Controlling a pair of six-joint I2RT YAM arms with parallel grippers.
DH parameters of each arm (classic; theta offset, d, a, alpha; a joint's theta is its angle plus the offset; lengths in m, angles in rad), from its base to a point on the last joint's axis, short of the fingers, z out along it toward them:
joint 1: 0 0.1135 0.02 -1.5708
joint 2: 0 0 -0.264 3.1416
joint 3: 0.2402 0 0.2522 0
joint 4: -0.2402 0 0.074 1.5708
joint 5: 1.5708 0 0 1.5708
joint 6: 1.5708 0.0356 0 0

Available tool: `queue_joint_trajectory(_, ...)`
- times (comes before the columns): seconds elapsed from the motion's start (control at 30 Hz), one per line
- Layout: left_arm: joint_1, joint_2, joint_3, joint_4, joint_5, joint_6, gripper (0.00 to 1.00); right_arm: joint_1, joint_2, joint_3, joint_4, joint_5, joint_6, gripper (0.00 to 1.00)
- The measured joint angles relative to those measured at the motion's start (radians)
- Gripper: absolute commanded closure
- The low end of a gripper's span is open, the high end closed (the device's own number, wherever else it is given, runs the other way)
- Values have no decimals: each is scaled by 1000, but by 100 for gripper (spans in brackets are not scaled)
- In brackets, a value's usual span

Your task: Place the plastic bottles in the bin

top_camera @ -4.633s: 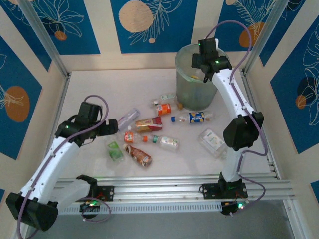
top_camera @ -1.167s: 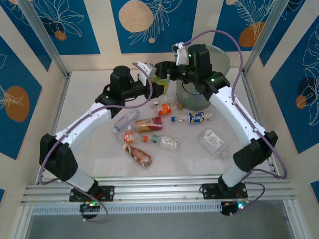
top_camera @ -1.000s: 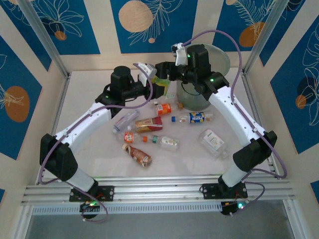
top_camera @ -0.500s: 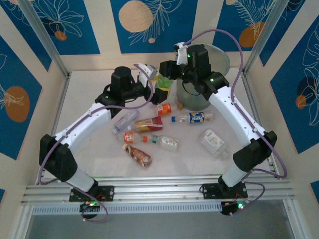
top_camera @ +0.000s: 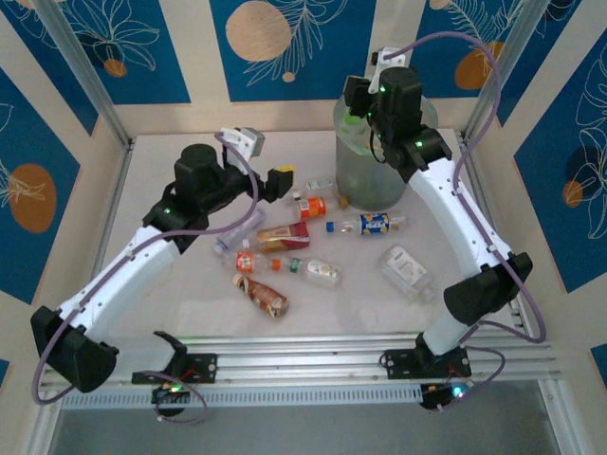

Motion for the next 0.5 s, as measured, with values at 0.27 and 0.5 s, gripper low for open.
queue_joint_trajectory(0.27, 0, -70, -27, -100, -129, -6, 0, -33, 152, 140, 4, 115, -35, 82)
queue_joint_trajectory(0.5, 0, -71, 2, -249, -263, -77, 0, -49, 274, 213, -121, 123, 6, 82)
